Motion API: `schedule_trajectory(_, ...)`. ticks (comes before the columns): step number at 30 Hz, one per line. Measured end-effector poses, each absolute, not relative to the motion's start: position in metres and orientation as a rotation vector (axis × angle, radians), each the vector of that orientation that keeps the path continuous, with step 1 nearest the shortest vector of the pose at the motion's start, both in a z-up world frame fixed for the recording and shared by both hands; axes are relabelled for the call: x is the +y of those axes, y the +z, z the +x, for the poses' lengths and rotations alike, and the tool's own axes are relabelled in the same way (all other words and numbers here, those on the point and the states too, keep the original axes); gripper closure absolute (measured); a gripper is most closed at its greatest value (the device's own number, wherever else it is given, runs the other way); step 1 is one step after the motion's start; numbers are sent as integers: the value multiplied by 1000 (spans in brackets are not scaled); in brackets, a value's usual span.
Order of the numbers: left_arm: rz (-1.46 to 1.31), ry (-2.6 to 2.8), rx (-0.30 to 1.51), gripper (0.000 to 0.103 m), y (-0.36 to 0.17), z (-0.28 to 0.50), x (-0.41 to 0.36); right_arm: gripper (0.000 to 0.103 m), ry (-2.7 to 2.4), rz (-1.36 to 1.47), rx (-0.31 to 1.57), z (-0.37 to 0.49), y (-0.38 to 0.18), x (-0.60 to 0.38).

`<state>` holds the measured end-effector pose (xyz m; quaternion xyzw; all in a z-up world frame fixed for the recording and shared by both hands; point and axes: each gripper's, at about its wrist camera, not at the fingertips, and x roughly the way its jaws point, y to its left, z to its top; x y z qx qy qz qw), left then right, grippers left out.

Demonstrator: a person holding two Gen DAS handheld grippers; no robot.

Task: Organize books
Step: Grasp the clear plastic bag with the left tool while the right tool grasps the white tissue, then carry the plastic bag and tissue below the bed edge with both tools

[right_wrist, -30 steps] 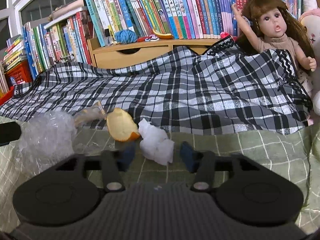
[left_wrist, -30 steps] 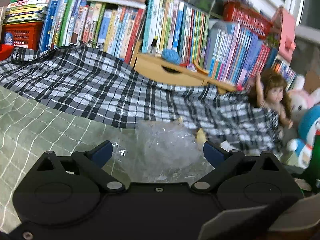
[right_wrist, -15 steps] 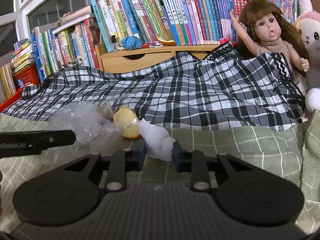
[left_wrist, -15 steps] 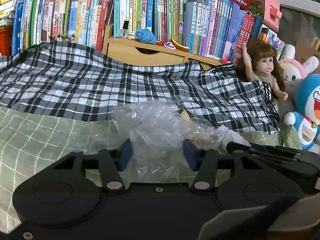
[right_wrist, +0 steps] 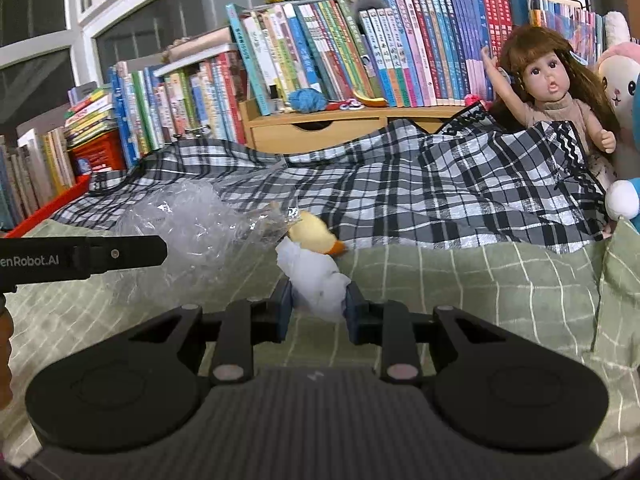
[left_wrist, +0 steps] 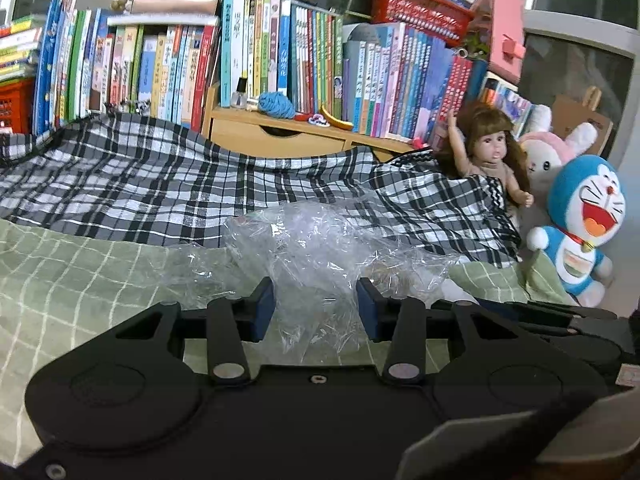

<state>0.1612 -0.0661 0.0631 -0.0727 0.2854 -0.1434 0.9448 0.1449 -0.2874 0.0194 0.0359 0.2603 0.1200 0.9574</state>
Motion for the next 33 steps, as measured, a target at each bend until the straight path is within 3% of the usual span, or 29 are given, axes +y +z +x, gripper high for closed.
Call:
schedule_trajectory(10, -108, -324, 520, 62, 83, 73, -50, 71, 300, 104, 505, 84, 29, -278)
schedule_trajectory(23, -114, -372, 485, 62, 67, -87, -16, 70, 403, 157, 513, -27, 6, -257)
schedule_trajectory(33, -142, -360, 601, 62, 37, -155, 10, 70, 459, 111, 610, -85, -23, -236)
